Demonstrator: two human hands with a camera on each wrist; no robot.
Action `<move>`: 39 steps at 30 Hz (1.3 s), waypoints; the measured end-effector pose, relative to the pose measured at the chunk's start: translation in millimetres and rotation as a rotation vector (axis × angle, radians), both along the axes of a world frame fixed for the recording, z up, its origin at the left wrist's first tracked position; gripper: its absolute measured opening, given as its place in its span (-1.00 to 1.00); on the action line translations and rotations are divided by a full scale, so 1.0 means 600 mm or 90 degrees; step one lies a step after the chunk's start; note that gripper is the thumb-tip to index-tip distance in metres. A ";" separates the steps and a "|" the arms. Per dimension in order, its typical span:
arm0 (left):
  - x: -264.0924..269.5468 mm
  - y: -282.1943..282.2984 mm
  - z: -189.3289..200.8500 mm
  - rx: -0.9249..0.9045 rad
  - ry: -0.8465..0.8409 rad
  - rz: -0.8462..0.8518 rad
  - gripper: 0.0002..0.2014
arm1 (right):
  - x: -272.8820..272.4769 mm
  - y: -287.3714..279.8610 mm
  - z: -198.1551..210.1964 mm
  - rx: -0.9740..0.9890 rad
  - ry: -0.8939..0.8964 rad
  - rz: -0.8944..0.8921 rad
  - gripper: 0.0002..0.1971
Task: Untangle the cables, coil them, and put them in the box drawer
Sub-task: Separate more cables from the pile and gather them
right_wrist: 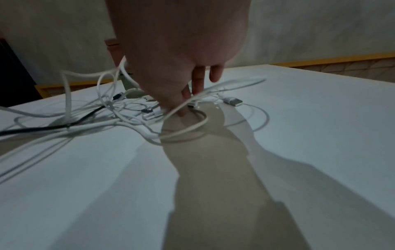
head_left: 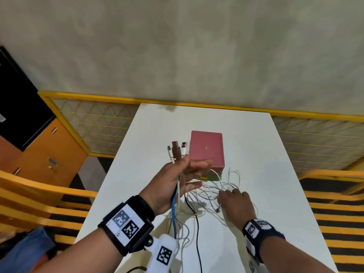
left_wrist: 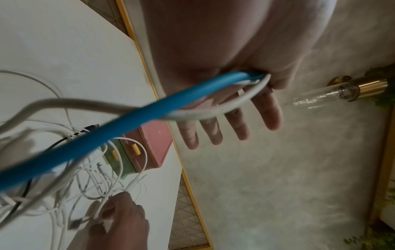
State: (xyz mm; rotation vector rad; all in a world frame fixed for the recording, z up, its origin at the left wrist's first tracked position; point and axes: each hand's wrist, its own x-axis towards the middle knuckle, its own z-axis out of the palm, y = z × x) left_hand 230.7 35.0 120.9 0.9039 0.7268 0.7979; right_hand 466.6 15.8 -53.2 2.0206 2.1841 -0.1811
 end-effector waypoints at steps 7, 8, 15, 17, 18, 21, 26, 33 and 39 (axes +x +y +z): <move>0.010 0.013 -0.011 -0.015 0.011 0.048 -0.57 | -0.004 0.000 0.117 0.179 0.540 -0.222 -0.77; 0.015 0.014 -0.013 -0.017 0.021 0.061 -0.58 | -0.006 0.004 0.152 0.225 0.626 -0.261 -0.78; 0.074 0.007 -0.014 -0.015 0.000 0.049 -0.57 | -0.100 0.002 0.331 0.388 0.860 -0.187 -0.83; 0.083 0.005 -0.010 -0.017 -0.021 0.054 -0.57 | -0.121 -0.002 0.328 0.373 0.846 -0.176 -0.87; 0.083 0.005 -0.010 -0.018 -0.028 0.058 -0.59 | -0.125 -0.003 0.325 0.362 0.836 -0.179 -0.88; 0.081 0.004 -0.012 -0.027 -0.064 0.065 -0.63 | -0.125 -0.006 0.316 0.328 0.788 -0.165 -0.82; 0.080 -0.004 -0.010 0.007 -0.043 0.081 -0.58 | -0.140 -0.023 0.308 0.299 0.831 -0.122 -0.67; 0.052 0.015 0.023 0.023 -0.033 0.129 -0.60 | -0.120 -0.050 0.279 0.230 0.884 -0.252 -0.80; 0.030 0.012 0.036 -0.004 -0.088 0.121 -0.53 | -0.133 -0.062 0.230 -0.377 1.127 -0.522 -0.41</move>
